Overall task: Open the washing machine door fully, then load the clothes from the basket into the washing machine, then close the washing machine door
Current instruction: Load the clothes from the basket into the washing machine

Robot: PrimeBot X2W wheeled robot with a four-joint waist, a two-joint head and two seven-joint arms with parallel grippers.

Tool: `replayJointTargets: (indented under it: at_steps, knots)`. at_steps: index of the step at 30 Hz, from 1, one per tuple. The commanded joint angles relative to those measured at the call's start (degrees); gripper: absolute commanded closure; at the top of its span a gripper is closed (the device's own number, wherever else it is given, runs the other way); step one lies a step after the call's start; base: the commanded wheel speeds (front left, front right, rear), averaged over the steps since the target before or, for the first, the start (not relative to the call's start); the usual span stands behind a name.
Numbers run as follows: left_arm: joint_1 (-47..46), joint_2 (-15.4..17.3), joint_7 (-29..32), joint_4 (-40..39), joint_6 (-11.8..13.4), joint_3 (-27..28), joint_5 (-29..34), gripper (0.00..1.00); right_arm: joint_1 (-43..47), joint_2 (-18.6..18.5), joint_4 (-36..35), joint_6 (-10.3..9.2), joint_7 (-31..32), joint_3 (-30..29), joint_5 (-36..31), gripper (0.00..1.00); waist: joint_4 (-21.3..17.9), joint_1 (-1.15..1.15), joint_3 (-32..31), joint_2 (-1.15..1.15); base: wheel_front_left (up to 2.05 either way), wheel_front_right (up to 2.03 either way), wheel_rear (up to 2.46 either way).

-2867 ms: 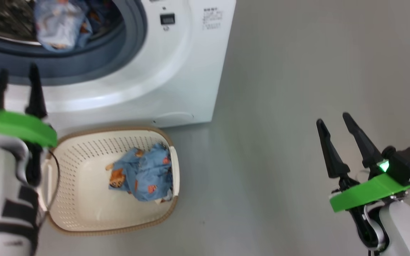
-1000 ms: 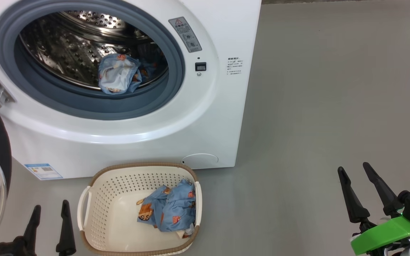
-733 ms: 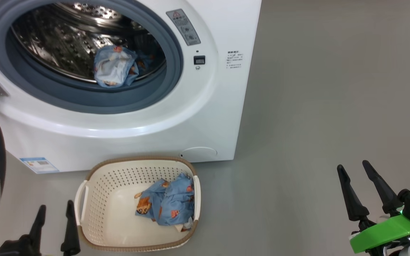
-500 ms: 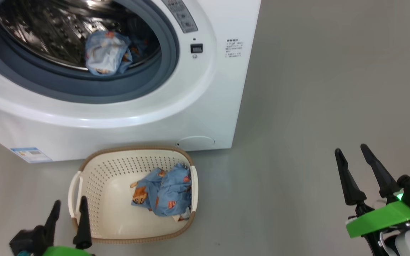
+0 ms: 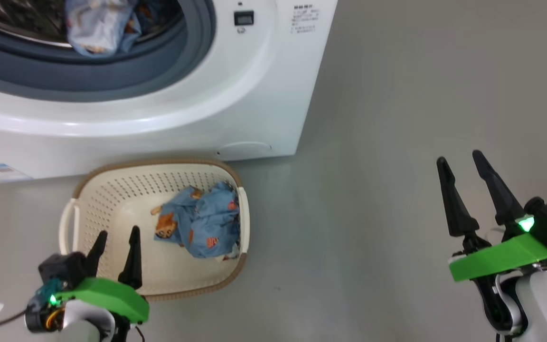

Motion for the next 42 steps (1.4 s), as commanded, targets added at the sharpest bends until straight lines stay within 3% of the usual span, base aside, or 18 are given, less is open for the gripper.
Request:
replayJointTargets:
  at_steps: [1, 9, 14, 28, 42]
  knots:
    - [-1.4, 1.9, -0.4, 0.2, -0.2, 0.9, -0.5, 0.0, -1.1, -0.5, -1.5, 0.25, -0.5, 1.2, -0.3, 0.0, -1.4, -0.01, 3.0, 0.0, 0.0, 0.0, 0.0]
    - [-11.0, 3.5, -0.2, 13.6, -0.2, -8.1, -5.7, 0.0, -4.8, 1.0, -2.0, 0.25, -0.5, 1.7, -0.4, 0.0, -4.3, -0.01, 9.3, 0.0, 0.0, 0.0, 0.0]
    - [-15.6, 4.7, 0.8, 16.8, -0.2, -13.7, -9.9, 0.0, -6.3, 1.9, -2.4, 0.25, -0.5, 1.6, -0.4, 0.0, -5.7, -0.01, 13.0, 0.0, 0.0, 0.0, 0.0]
    - [-24.6, 10.8, 7.3, 16.7, -0.2, -29.4, -21.7, 0.0, -10.5, 3.5, -3.6, 0.25, -0.5, 1.9, -0.4, 0.0, -8.8, -0.01, 22.6, 0.0, 0.0, 0.0, 0.0]
    - [-30.4, 15.9, 10.2, 15.4, -0.2, -41.2, -31.6, 0.0, -12.4, 4.5, -4.4, 0.25, -0.5, 2.7, -0.5, 0.0, -10.8, -0.01, 26.8, 0.0, 0.0, 0.0, 0.0]
